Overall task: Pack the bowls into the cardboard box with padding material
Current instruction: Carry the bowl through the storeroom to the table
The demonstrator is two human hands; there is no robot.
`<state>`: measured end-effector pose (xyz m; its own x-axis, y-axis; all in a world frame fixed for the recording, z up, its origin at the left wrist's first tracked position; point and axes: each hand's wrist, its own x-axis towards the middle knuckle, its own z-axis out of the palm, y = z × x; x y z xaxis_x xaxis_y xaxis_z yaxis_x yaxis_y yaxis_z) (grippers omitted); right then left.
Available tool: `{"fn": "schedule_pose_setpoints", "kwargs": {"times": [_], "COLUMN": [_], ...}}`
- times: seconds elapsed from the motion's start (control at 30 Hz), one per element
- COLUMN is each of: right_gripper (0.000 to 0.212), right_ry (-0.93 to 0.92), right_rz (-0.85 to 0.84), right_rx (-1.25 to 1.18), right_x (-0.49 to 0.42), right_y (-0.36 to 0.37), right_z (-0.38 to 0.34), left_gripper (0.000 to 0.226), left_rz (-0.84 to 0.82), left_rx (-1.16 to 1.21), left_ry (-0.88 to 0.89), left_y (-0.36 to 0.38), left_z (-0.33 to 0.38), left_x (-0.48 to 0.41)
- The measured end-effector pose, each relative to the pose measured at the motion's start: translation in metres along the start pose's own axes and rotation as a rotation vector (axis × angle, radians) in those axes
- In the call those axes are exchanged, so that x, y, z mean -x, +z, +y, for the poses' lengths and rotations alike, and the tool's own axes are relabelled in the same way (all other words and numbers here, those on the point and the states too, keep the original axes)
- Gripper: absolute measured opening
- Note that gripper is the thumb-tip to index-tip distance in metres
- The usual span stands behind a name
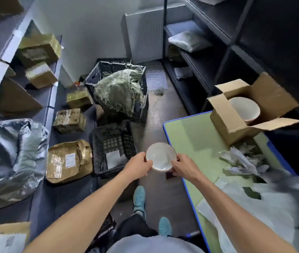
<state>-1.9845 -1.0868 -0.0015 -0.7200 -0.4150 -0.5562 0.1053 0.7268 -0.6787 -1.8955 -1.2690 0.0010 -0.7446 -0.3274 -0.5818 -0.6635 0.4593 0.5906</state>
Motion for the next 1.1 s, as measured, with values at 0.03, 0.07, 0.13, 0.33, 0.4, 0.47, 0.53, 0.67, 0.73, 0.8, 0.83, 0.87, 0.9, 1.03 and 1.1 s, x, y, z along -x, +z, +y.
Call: {"fn": "schedule_pose_setpoints", "kwargs": {"times": [0.03,0.07,0.13,0.33,0.4,0.47,0.53,0.67,0.73,0.8,0.83,0.87,0.9,1.03,1.1], "right_gripper": [0.029,0.027,0.025,0.024,0.024,0.023,0.023,0.023,0.017,0.016,0.017,0.018,0.02,0.023,0.022], "right_ry": [0.026,0.053,0.104,0.251,0.306,0.351,0.396,0.497,0.531,0.561,0.574,0.585,0.591,0.597,0.595], "right_rz": [0.025,0.051,0.098,0.276,0.33,0.385,0.439,0.523,0.549,0.561,0.562,0.562,0.563,0.537,0.514], "right_rx": [-0.029,-0.057,-0.099,-0.288,-0.328,-0.365,-0.41,-0.498,-0.521,-0.542,-0.55,-0.556,-0.564,-0.576,-0.56], "right_x": [-0.006,-0.011,-0.019,-0.045,-0.051,-0.057,-0.06,-0.059,-0.059,-0.06,-0.061,-0.061,-0.062,-0.066,-0.069], "right_y": [-0.007,-0.015,-0.027,-0.05,-0.05,-0.051,-0.05,-0.045,-0.044,-0.043,-0.042,-0.042,-0.041,-0.038,-0.04], "right_z": [0.002,0.003,0.004,-0.008,-0.01,-0.011,-0.012,-0.006,-0.003,0.001,0.005,0.008,0.011,0.024,0.026], "left_gripper": [0.028,0.025,0.022,0.022,0.02,0.019,0.019,0.02,0.019,0.018,0.018,0.018,0.018,0.02,0.021], "left_rz": [-0.021,-0.043,-0.097,-0.293,-0.363,-0.438,-0.5,-0.592,-0.632,-0.659,-0.665,-0.669,-0.675,-0.689,-0.677], "left_rx": [-0.027,-0.061,-0.127,-0.288,-0.312,-0.343,-0.385,-0.422,-0.44,-0.472,-0.484,-0.493,-0.501,-0.55,-0.548], "left_ry": [0.029,0.058,0.104,0.269,0.307,0.338,0.368,0.406,0.402,0.408,0.409,0.408,0.406,0.387,0.381], "left_y": [-0.002,-0.004,-0.006,-0.023,-0.026,-0.028,-0.026,-0.015,-0.008,-0.001,0.002,0.005,0.008,0.014,0.017], "left_z": [0.011,0.023,0.043,0.1,0.114,0.128,0.141,0.155,0.16,0.164,0.167,0.168,0.169,0.173,0.174], "left_x": [-0.013,-0.026,-0.051,-0.13,-0.151,-0.168,-0.179,-0.189,-0.194,-0.2,-0.201,-0.202,-0.203,-0.203,-0.205]}}
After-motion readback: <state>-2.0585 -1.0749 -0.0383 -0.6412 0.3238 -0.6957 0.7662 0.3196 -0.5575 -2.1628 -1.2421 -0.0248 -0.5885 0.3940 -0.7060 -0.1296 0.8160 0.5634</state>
